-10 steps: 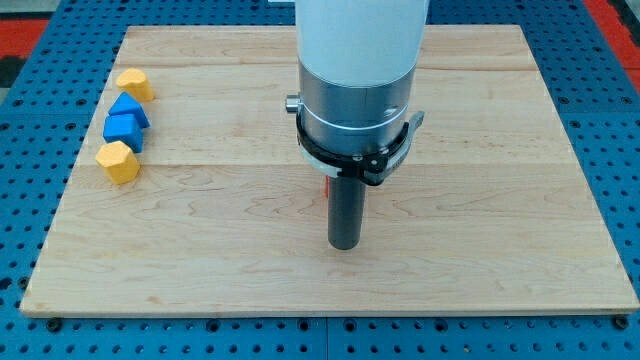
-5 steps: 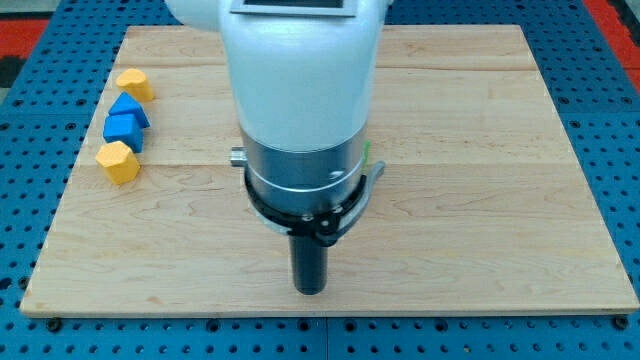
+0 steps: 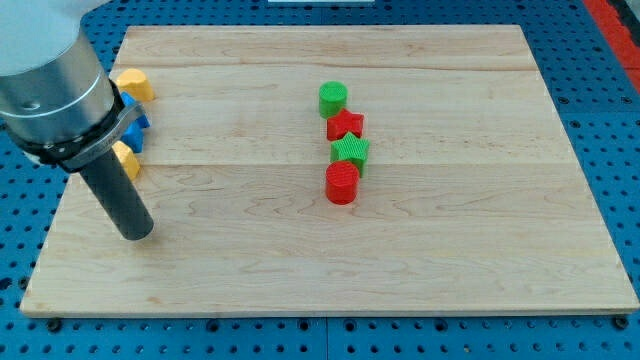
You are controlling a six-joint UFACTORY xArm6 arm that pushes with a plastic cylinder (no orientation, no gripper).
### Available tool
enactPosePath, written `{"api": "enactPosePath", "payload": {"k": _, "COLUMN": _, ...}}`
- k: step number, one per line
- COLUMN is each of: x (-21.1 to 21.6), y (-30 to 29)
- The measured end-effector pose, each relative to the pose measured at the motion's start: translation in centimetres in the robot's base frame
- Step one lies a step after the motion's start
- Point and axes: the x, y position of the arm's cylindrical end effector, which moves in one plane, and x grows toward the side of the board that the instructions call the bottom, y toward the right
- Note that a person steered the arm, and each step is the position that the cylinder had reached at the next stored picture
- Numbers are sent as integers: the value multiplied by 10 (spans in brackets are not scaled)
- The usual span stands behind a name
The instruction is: Place the yellow hexagon in between the red star and blue cube
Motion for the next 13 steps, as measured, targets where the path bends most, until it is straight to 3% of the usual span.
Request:
{"api": "enactPosePath", "payload": {"k": 2, "x": -37, "y": 40}}
{"api": "enactPosePath", "payload": {"k": 3, "x": -33, "y": 10}}
{"api": "enactPosePath", "payload": {"k": 4, "x": -29, "y": -68}}
{"api": "enactPosePath", "payload": {"k": 5, "x": -48, "y": -112}}
{"api": "enactPosePath", "payload": {"k": 7, "x": -75, "y": -30}}
{"api": "enactPosePath", "payload": {"k": 9, "x": -98, "y": -73}}
{"api": "enactPosePath", "payload": {"k": 10, "x": -109, "y": -2}}
{"api": "enactPosePath", "payload": {"k": 11, "x": -104, "y": -16}}
{"api": "enactPosePath", "payload": {"k": 12, "x": -93, "y": 9}}
{"api": "enactPosePath", "payload": {"k": 13, "x": -113, "y": 91}}
